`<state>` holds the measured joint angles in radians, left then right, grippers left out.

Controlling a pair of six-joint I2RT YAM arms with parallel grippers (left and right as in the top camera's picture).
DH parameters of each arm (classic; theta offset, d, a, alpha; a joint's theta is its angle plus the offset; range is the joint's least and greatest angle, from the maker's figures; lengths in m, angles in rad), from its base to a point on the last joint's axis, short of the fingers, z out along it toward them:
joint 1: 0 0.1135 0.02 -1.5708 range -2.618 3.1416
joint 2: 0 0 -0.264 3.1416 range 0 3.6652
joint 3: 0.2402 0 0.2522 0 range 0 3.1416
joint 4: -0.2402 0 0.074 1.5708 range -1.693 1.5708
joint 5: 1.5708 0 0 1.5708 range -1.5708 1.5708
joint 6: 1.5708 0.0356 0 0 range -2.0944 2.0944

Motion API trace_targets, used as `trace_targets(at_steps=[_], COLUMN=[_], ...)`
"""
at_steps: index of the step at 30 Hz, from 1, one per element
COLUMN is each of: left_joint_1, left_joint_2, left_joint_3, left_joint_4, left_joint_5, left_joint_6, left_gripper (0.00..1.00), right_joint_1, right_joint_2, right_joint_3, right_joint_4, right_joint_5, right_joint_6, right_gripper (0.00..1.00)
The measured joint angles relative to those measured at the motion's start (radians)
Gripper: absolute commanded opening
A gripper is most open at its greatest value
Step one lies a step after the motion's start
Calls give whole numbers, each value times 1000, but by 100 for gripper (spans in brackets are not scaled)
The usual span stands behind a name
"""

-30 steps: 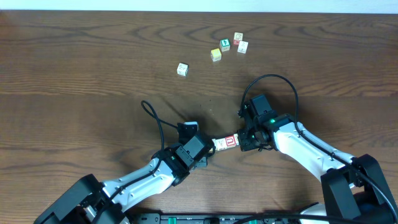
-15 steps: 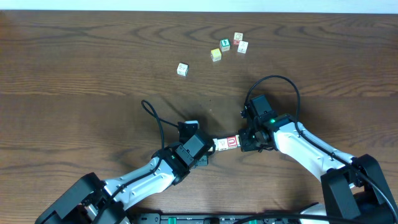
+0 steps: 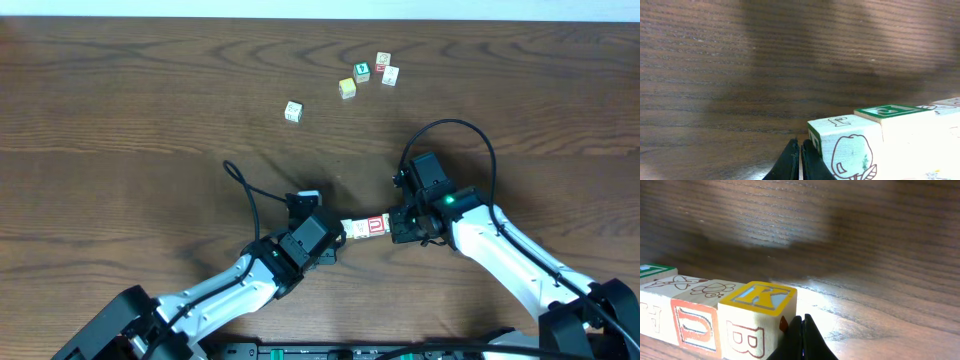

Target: Lift 5 blocks

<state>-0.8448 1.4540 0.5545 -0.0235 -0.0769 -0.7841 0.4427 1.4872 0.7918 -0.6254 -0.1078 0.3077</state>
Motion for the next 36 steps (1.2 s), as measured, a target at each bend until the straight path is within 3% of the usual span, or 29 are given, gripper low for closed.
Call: trace_targets(at_steps=[36], left_joint_1=[0], left_joint_2=[-115], left_joint_3=[31], left_joint_4=[-101], left_joint_5=[0], left_joint_6=[24], left_gripper=[7], right_joint_1=[0], right_joint_2=[0], right_joint_3=[111], right_joint_4=[-153], right_joint_5=[10], right_joint_6=[14], right_gripper=[1])
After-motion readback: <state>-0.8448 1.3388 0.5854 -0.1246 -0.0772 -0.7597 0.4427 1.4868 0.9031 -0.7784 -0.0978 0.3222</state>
